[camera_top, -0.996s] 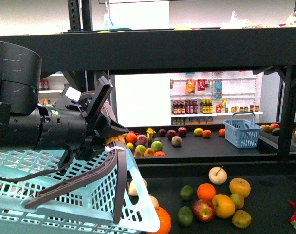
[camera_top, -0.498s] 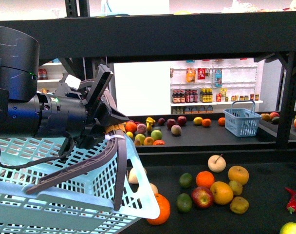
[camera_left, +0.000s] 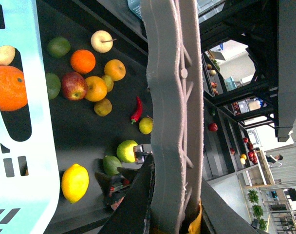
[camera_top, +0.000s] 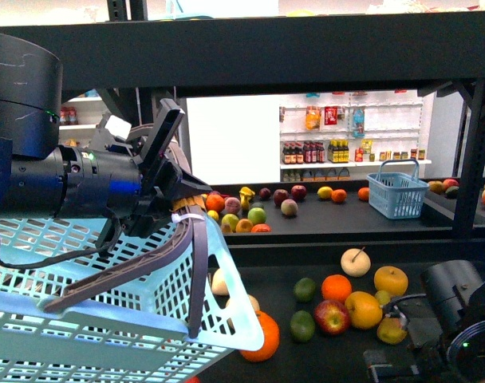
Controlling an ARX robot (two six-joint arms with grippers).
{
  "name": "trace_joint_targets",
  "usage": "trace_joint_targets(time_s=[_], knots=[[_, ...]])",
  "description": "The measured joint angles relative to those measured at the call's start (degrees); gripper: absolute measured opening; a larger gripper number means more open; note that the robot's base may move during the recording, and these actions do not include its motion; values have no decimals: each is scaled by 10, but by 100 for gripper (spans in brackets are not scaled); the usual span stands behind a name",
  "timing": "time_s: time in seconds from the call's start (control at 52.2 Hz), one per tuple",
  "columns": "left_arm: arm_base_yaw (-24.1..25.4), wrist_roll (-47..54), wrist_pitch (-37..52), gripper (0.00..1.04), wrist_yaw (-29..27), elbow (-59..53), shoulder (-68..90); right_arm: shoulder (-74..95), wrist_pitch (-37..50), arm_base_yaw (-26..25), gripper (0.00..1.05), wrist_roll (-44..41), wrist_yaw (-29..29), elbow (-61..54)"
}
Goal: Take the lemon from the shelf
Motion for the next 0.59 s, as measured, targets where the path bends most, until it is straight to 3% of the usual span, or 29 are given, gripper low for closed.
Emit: trace_joint_targets(time_s=[0.594], knots=[[0,0,0,11,1,0,0,126,-23,48,97,0,42,99]])
